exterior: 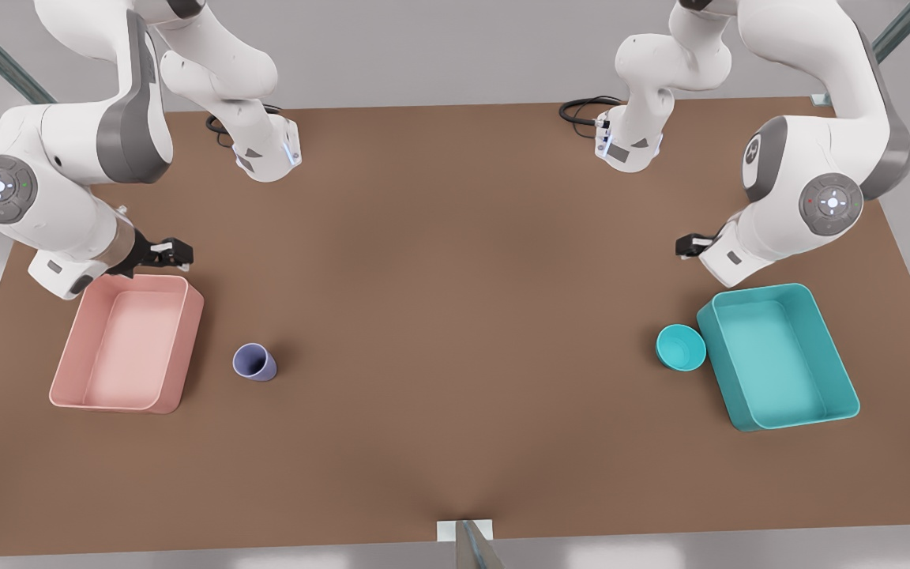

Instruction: Put the bowls and cups in different boxes

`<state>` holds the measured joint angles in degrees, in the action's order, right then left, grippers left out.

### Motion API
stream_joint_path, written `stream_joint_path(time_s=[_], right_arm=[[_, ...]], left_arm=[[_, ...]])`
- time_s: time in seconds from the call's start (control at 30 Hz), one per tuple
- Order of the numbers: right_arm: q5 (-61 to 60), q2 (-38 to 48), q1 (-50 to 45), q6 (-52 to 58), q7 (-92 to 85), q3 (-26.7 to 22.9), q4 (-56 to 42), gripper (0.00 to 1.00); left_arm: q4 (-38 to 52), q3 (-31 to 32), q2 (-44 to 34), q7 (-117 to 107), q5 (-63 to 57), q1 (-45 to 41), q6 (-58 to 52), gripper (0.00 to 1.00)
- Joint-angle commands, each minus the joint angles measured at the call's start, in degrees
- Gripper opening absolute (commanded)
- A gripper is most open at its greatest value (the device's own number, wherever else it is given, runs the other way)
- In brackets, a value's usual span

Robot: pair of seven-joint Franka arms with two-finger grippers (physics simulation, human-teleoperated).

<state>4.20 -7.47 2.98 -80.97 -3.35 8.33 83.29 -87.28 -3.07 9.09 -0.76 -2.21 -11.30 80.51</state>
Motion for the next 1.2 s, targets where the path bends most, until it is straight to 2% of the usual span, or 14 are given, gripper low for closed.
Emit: stream_joint_path(time_s=[0.0, 0.03, 0.1, 0.17, 0.23, 0.33, 0.47, 0.6, 0.7, 0.93, 0.97, 1.03, 1.1, 1.17], right_arm=[[-0.24, -0.09, 0.09, -0.76, -1.22, 0.02, -0.15, 1.00], [-0.16, -0.26, 0.01, -0.85, -1.22, 0.02, -0.23, 1.00], [0.81, -4.48, -0.61, -1.12, -0.25, 0.46, -2.87, 1.00], [-0.24, -10.72, -3.77, -4.10, -0.17, 0.81, -5.68, 1.00], [-0.07, -14.14, -6.93, -9.55, 3.34, 0.81, -6.56, 1.00], [0.72, -20.21, -6.76, -17.10, 4.05, 0.20, -6.65, 1.00], [0.90, -24.96, -4.48, -23.79, 4.14, -1.56, -5.77, 1.00], [1.07, -24.79, -1.75, -32.14, 3.26, -1.56, 0.73, 1.00], [0.99, -19.87, 0.18, -40.93, 1.68, -1.47, 11.36, 1.00], [0.37, -21.27, 1.15, -43.57, -0.17, -1.47, 14.71, 1.00], [0.28, -21.45, 1.15, -43.74, -0.17, -1.38, 14.80, 1.00], [0.28, -22.24, 1.24, -44.36, -0.17, -1.38, 15.41, 1.00], [0.20, -22.06, 1.33, -44.45, -0.17, -1.30, 16.29, 1.00], [0.28, -21.53, 1.76, -44.45, -0.17, -1.21, 17.78, 1.00]], left_arm=[[0.01, -0.01, 0.14, 1.64, 0.01, -0.04, 0.61, 1.00], [0.09, -0.01, 0.32, 1.64, 0.01, -0.22, 0.61, 1.00], [4.75, 0.08, 10.59, 1.11, -1.74, -2.94, 2.71, 1.00], [7.91, 0.08, 19.29, 1.38, -2.45, -2.94, 12.56, 1.00], [8.27, 0.08, 23.34, 1.46, -2.45, -2.85, 17.92, 1.00], [6.95, -0.01, 26.16, 1.64, -2.45, -2.50, 22.84, 1.00], [0.54, -0.09, 27.65, 1.11, -3.68, -0.13, 28.55, 1.00], [-5.44, -0.18, 27.65, 0.94, -3.59, 0.84, 36.29, 1.00], [-6.59, -0.18, 28.62, 1.02, -3.59, 1.45, 38.84, 1.00], [-7.11, -0.27, 32.31, 1.11, -3.68, 2.33, 39.20, 1.00], [-7.11, -0.36, 32.31, 1.11, -3.68, 2.42, 39.02, 0.98], [-7.03, -0.45, 32.22, 1.20, -3.68, 2.42, 38.76, 0.82], [-6.94, -0.45, 32.22, 1.11, -3.68, 2.33, 38.76, 0.49], [-6.85, -0.45, 31.96, 1.03, -3.68, 2.24, 38.49, 0.35]])
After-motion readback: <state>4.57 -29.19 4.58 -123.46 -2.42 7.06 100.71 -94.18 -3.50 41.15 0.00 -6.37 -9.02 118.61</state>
